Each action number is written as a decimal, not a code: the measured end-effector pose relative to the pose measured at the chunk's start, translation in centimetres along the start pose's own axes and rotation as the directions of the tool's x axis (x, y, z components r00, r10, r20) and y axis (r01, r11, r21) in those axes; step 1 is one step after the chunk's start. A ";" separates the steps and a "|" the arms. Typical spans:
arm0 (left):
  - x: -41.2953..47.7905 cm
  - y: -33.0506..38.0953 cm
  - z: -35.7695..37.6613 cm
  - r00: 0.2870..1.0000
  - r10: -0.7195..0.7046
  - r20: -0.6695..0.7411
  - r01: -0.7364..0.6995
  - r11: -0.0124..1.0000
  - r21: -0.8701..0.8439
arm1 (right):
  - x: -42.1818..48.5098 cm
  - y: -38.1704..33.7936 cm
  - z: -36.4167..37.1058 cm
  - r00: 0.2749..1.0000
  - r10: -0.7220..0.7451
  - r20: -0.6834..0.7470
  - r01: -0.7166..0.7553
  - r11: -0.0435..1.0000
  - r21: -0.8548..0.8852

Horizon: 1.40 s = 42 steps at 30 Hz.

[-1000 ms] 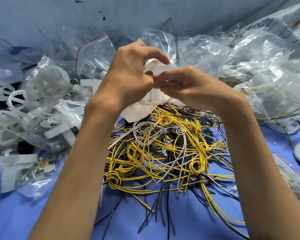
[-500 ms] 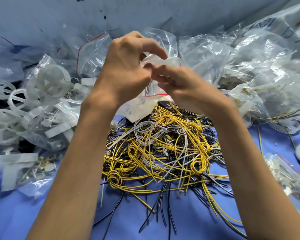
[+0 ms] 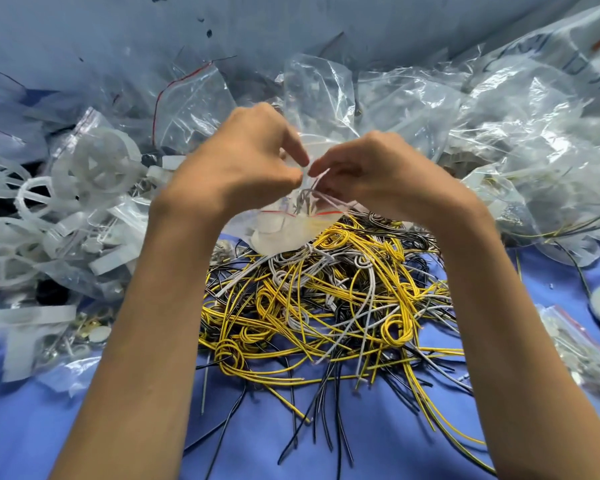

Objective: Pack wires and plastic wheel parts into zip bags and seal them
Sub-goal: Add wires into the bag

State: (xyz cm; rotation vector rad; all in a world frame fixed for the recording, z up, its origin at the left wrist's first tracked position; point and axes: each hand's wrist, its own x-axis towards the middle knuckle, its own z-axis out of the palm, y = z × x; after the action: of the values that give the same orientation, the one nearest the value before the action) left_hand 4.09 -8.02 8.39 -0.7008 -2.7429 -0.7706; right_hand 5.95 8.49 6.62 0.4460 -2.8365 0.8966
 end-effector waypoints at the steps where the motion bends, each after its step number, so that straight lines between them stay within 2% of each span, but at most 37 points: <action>1: 0.1 0.0 0.3 1.000 -0.016 0.021 0.015 1.000 0.011 | 0.0 -0.2 0.0 0.999 -0.017 0.028 0.014 0.994 0.106; 2: 0.2 0.1 0.5 0.999 -0.021 0.038 0.019 0.999 0.032 | 0.0 -0.3 0.1 0.997 -0.038 0.060 0.027 0.985 0.171; 3: 0.2 0.2 0.7 0.998 -0.015 0.053 0.011 0.998 0.060 | 0.0 -0.3 0.2 0.994 -0.058 0.093 0.043 0.987 0.156; 6: 0.2 0.5 1.0 0.994 0.042 0.101 -0.051 0.995 0.085 | 0.1 -0.1 0.8 0.981 -0.080 0.175 0.094 0.993 -0.076; 7: 0.1 0.6 0.9 0.991 0.057 0.117 -0.066 0.995 0.071 | 0.1 -0.2 1.0 0.979 -0.072 0.189 0.093 0.990 -0.105; 9: -0.1 0.6 0.7 0.987 0.073 0.144 -0.082 0.995 0.055 | 0.1 -0.3 1.2 0.978 -0.044 0.206 0.062 0.995 -0.080; 14: -0.4 0.5 0.2 0.976 0.097 0.194 -0.111 0.992 0.064 | 0.3 -0.6 1.4 0.979 0.037 0.202 -0.064 0.989 0.130; 16: -0.4 0.4 0.1 0.975 0.089 0.206 -0.112 0.989 0.100 | 0.3 -0.7 1.8 0.978 0.048 0.202 -0.077 0.988 0.137; 20: -0.8 0.2 -0.2 0.970 -0.049 0.237 0.010 0.986 0.167 | 0.2 -0.2 2.0 0.958 -0.029 0.286 0.069 0.989 -0.130; 21: -0.9 0.3 -0.3 0.969 -0.076 0.234 0.036 0.985 0.171 | 0.2 -0.2 2.0 0.954 -0.042 0.297 0.090 0.985 -0.150; 25: -0.9 0.6 -0.4 0.976 -0.112 0.185 0.079 0.981 0.179 | 0.5 -0.2 2.4 0.966 -0.097 0.238 0.088 0.995 0.051; 28: -0.9 0.6 -0.6 0.983 -0.093 0.157 0.060 0.977 0.205 | 0.9 0.4 2.8 0.954 -0.010 0.298 0.055 0.988 -0.142; 31: -1.1 0.7 -0.8 0.974 -0.115 0.196 0.064 0.966 0.249 | 0.9 0.7 3.0 0.918 0.110 0.380 0.003 0.959 -0.283; 35: -1.2 1.1 -0.8 0.962 -0.135 0.239 0.058 0.951 0.303 | 0.9 0.1 2.7 0.950 0.124 0.286 0.001 0.916 -0.401; 37: -1.1 1.0 -0.7 0.957 -0.138 0.256 0.054 0.949 0.311 | 0.8 0.0 2.4 0.961 0.137 0.240 -0.053 0.943 -0.327; 40: -1.0 0.9 -0.6 0.952 -0.143 0.270 0.051 0.946 0.321 | 0.5 0.3 1.5 0.964 0.156 0.216 -0.134 0.985 -0.111; 42: -0.9 0.9 -0.6 0.956 -0.144 0.254 0.063 0.952 0.301 | 0.2 0.6 0.8 0.962 0.157 0.224 -0.147 0.987 -0.060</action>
State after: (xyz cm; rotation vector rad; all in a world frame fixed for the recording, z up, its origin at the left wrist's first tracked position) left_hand 5.40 -7.99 8.98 -0.6432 -3.0731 -0.2912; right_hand 5.52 8.43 5.73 0.3503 -3.1305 0.8588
